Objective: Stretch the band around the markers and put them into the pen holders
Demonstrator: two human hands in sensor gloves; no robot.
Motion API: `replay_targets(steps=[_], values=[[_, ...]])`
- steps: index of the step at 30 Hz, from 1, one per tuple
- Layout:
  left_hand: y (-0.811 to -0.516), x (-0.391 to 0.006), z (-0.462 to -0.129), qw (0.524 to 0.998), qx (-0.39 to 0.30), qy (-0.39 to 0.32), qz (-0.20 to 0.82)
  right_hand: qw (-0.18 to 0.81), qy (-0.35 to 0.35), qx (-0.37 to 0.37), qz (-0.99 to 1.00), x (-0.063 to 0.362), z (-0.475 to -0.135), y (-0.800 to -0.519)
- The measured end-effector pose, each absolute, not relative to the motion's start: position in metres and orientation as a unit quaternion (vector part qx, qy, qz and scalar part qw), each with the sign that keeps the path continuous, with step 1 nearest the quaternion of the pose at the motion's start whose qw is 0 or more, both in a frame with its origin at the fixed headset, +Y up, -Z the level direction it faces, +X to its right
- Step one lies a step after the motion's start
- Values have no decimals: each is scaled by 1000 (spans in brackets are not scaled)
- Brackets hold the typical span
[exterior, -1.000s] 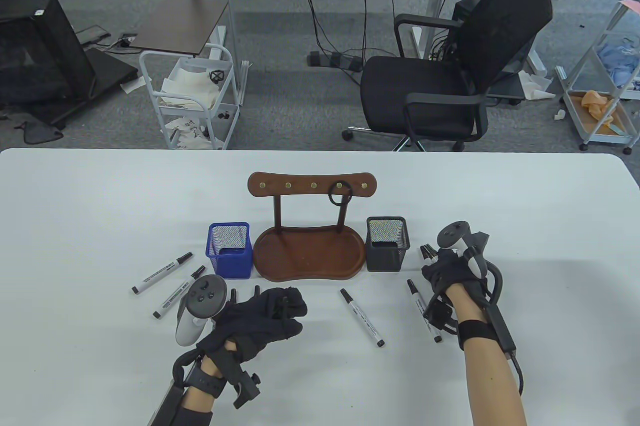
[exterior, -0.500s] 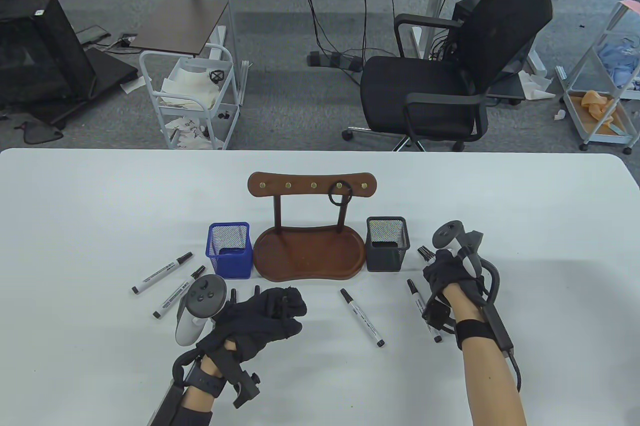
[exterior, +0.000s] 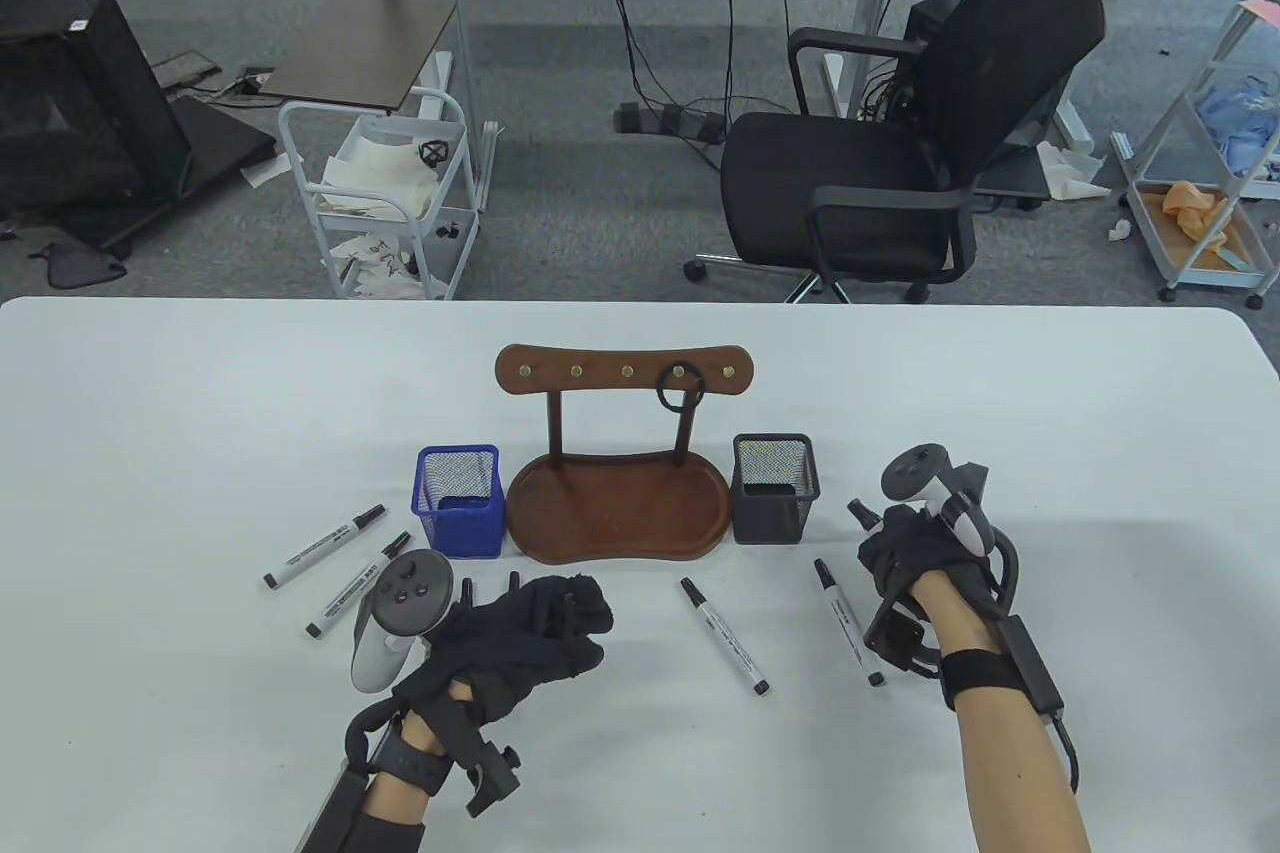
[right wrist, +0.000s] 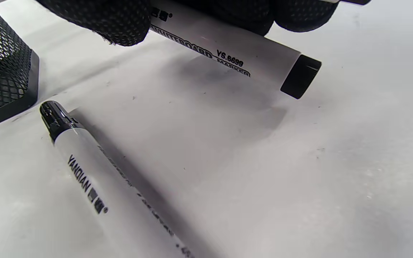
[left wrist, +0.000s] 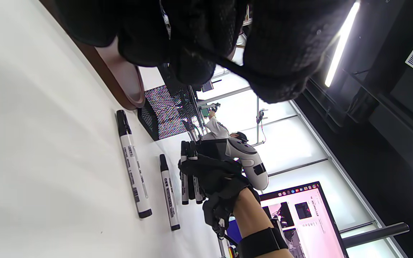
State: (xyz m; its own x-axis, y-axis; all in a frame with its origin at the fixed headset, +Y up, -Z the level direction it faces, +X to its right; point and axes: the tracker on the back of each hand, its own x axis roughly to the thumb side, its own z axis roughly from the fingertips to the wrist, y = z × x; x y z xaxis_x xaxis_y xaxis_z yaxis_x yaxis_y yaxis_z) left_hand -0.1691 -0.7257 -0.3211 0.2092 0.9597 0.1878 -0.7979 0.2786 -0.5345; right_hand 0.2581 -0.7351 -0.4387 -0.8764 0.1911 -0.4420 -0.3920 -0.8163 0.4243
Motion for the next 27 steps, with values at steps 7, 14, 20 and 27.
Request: replay_targets(steps=[7, 14, 20, 27], values=[[-726, -170, -321, 760, -163, -247, 579, 193, 273, -176, 926, 261, -432, -725], [-725, -170, -322, 760, -163, -247, 578, 245, 294, -145, 912, 260, -420, -720], [-726, -169, -322, 761, -163, -247, 577, 270, 308, -128, 903, 260, -411, -719], [-726, -170, -321, 761, -162, -247, 578, 282, 318, -112, 898, 257, -399, -725]])
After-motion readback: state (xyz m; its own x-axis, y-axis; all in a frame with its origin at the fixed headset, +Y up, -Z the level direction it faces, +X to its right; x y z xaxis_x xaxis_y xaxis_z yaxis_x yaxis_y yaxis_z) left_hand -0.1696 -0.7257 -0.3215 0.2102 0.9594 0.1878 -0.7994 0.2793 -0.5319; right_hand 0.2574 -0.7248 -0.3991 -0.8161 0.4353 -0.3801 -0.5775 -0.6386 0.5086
